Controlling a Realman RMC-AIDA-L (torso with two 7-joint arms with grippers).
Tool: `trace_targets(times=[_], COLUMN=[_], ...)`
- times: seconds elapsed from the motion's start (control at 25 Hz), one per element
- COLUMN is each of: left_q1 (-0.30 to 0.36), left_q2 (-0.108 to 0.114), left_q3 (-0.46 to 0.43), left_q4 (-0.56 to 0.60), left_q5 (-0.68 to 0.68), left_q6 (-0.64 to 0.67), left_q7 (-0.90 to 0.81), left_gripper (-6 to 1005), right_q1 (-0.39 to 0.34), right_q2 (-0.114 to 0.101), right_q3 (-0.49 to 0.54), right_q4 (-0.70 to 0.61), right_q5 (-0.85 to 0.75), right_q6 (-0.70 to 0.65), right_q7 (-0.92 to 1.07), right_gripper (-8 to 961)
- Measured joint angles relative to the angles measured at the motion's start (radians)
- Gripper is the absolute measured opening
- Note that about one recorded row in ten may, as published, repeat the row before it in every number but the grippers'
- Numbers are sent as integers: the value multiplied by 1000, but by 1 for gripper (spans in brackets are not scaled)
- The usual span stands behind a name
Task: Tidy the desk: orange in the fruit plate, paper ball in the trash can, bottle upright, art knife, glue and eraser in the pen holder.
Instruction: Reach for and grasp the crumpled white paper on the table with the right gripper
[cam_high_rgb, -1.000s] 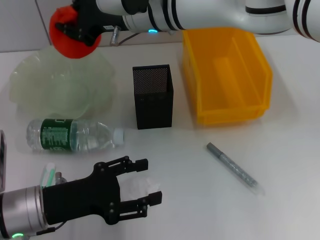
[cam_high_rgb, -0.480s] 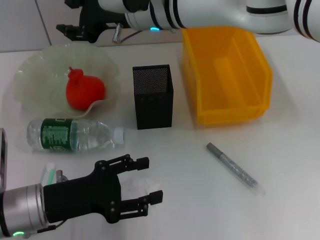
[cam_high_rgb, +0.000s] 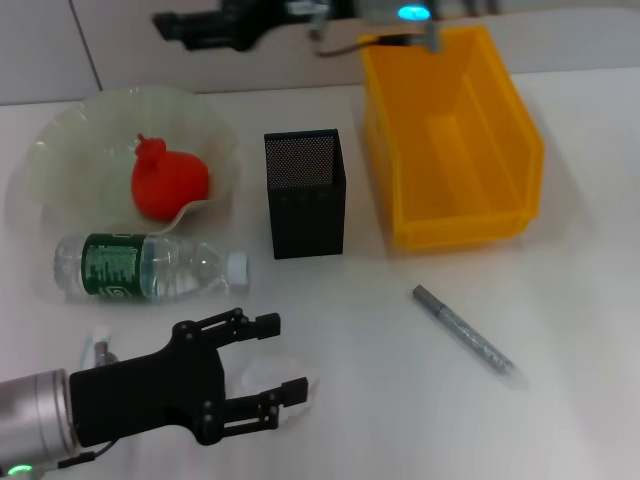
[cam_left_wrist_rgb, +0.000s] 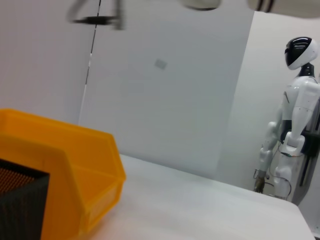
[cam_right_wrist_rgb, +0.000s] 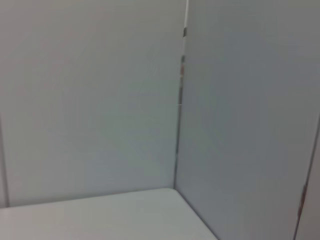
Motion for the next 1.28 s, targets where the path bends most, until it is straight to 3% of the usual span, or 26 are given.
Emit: trace_targets(times=[0.12, 0.24, 0.44, 0.64, 0.84, 1.08, 1.28], left_q1=[9, 14, 30, 36, 60, 73, 75], left_q2=[11, 21, 28, 34, 40, 48, 52], left_q3=[-1, -9, -12, -12, -24, -37, -37], left_q4=[1, 1, 5, 0, 3, 1, 0], left_q5=[0, 0, 0, 0, 0, 0, 0], left_q6=[3, 7, 12, 6, 9, 6, 5], left_q7=[-1, -2, -4, -3, -1, 4, 5], left_gripper=[759, 758, 758, 757, 756, 756, 755], right_q1=[-208, -377, -440, -432, -443, -442, -409], right_q2=[-7, -9, -11, -13, -11, -10, -9], right_q3=[-141, -177, -87, -28, -63, -161, -316], right_q4=[-322, -625, -812, -810, -796, -728, -636], right_q5=[-16, -103, -210, -224, -288, -337, -395], right_q6=[-27, -114, -386, -594, -708, -701, -574], right_q7=[179, 350, 559, 616, 639, 635, 631], right_gripper=[607, 649, 753, 770, 767, 763, 760])
